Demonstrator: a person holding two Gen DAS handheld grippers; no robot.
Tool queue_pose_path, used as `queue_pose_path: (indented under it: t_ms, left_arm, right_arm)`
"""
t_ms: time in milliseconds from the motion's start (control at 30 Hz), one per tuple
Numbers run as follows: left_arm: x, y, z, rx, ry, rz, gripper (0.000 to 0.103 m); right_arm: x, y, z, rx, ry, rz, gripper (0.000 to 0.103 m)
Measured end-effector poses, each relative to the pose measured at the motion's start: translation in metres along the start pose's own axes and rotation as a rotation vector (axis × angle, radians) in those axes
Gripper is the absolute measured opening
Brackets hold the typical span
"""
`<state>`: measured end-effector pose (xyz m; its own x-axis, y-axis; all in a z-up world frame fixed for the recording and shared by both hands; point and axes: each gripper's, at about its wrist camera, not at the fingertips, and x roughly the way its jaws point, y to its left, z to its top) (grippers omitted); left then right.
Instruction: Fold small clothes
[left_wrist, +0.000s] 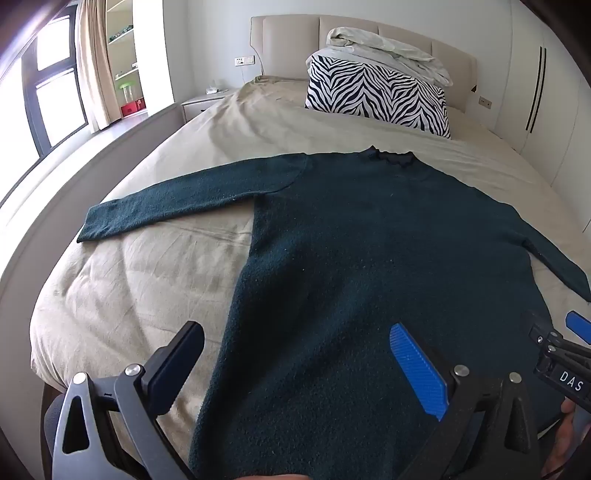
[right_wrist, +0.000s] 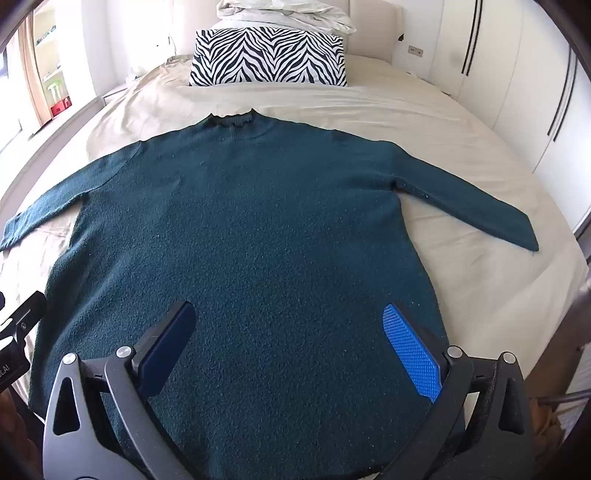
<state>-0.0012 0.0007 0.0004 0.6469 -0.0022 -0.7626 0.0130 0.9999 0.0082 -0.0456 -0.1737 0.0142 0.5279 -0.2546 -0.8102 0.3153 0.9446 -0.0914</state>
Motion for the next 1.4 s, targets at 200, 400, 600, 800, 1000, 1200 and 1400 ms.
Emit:
queue_pose_path:
  t_ms: [200, 400, 600, 800, 1000, 1200, 1400]
  left_arm:
    - [0.001, 0.002, 0.001, -0.006, 0.016, -0.007, 0.103]
    - [0.006, 0.004, -0.002, -0.007, 0.016, -0.003, 0.103]
    - [0.007, 0.008, -0.007, -0.018, 0.02, -0.003, 0.103]
    - [0.008, 0.009, -0.009, -0.021, 0.022, -0.003, 0.103]
    - [0.008, 0.011, -0.009, -0.021, 0.022, -0.006, 0.103]
    - [0.009, 0.011, -0.014, -0.02, 0.021, -0.007, 0.103]
    - [0.009, 0.011, -0.018, -0.022, 0.021, -0.009, 0.103]
  right_arm:
    - [0.0, 0.001, -0.001, 0.001, -0.007, 0.0, 0.103]
    - [-0.001, 0.002, -0.002, -0.003, -0.007, 0.0, 0.103]
    - [-0.001, 0.003, -0.002, -0.004, -0.006, -0.001, 0.103]
    - [-0.001, 0.003, -0.003, -0.004, -0.004, -0.001, 0.103]
    - [-0.001, 0.008, -0.008, -0.005, -0.003, 0.0, 0.103]
    - [0.004, 0.011, -0.011, -0.007, -0.001, 0.001, 0.103]
    - [0.003, 0.01, -0.011, -0.008, 0.0, 0.001, 0.103]
